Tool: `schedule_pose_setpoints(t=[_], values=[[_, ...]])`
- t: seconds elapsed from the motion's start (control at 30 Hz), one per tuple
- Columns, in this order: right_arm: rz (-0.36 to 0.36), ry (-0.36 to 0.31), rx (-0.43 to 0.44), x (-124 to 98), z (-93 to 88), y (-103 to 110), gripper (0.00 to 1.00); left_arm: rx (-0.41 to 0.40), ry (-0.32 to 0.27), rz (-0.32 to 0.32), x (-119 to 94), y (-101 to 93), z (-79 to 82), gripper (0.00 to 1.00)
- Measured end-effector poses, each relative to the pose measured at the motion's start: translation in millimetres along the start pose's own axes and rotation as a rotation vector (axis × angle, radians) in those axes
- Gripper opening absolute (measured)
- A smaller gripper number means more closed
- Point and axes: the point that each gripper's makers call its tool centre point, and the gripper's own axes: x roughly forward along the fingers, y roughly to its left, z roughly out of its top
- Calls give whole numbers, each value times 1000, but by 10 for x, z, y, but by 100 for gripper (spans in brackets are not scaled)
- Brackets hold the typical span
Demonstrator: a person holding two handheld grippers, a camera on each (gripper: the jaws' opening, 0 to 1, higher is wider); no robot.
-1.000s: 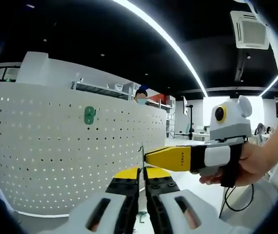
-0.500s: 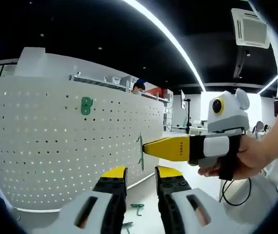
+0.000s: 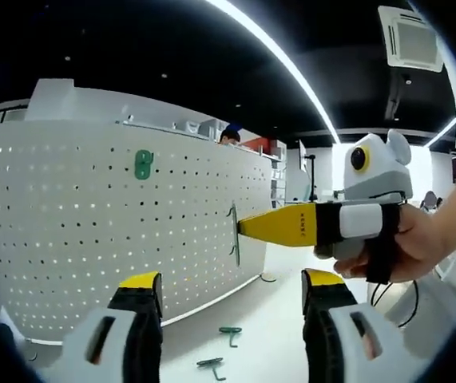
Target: Insert the hook assembly into the mounting plate slot until the hook locks in place.
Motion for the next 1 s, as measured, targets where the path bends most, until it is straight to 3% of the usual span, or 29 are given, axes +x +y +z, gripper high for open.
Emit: schedule_pose_setpoints(t=[0.2, 0.3, 0.37, 0.5, 0.8, 1.0], values=[[-16, 7, -27, -3, 6, -16, 0, 12, -2, -3, 4, -10, 14, 70], [-50, 5, -117, -6, 48, -40, 0, 17, 6, -4, 8, -13, 1, 70], [-96, 15, -228, -18, 73, -91, 0, 17, 6, -4, 9, -12, -1, 70], [-149, 47, -325, -20, 58, -139, 0, 19, 12, -6, 11, -20, -11, 70], [-175, 29, -280, -27, 111, -217, 0, 17, 11, -4, -6, -23, -3, 70], [-236, 8, -258, -4, 211, -356, 1, 18, 17, 3, -56, -7, -33, 67]])
